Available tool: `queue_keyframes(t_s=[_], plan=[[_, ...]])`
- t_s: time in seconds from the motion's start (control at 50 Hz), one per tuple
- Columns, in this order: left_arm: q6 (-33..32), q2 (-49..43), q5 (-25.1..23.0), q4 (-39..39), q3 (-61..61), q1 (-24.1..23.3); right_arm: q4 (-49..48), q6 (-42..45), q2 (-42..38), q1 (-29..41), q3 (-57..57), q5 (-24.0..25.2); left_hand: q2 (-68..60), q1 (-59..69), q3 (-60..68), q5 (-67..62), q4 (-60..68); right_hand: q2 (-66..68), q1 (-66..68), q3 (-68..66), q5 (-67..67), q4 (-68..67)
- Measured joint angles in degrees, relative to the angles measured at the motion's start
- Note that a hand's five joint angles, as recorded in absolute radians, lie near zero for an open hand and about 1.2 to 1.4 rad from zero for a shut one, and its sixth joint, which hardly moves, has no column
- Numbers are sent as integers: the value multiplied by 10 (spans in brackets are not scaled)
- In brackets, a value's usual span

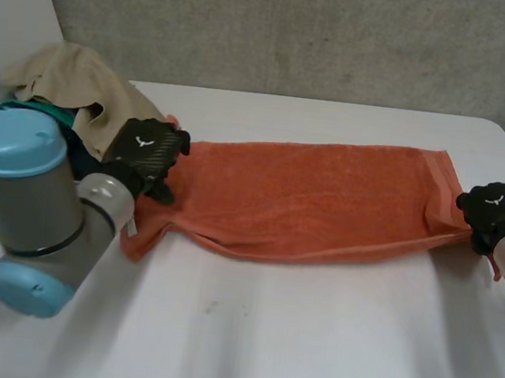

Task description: Fold the laundry.

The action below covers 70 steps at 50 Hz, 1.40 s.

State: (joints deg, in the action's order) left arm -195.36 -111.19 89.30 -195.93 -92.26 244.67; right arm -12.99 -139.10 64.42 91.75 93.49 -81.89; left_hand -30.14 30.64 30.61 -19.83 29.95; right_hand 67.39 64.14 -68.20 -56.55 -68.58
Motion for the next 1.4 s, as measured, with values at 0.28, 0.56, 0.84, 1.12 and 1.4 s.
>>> queue_keyframes(t_s=[0.28, 0.56, 0.84, 1.12, 1.4], plan=[[0, 96, 2, -2, -183, 6, 0, 3, 1, -7, 1, 0, -123, 121, 118, -126, 126, 0, 0, 0, 0, 0], [-1, 14, 3, -25, -142, 26, 0, 4, 1, -7, 7, 2, -77, 77, 73, -77, 77, 0, 0, 0, 0, 0], [-35, -113, 2, -11, -5, 34, 0, 7, -2, -8, 9, 4, -49, 57, 48, -50, 51, 0, 0, 0, 0, 0], [-112, -186, 2, 60, 99, 32, -1, 13, -10, -11, 8, 5, 3, 3, -4, 4, -5, 0, 0, 0, 0, 0], [-112, -181, 5, 111, 123, 29, -1, 31, -17, -11, 8, 4, 6, -6, -9, 8, -10, 0, 0, 0, 0, 0]])
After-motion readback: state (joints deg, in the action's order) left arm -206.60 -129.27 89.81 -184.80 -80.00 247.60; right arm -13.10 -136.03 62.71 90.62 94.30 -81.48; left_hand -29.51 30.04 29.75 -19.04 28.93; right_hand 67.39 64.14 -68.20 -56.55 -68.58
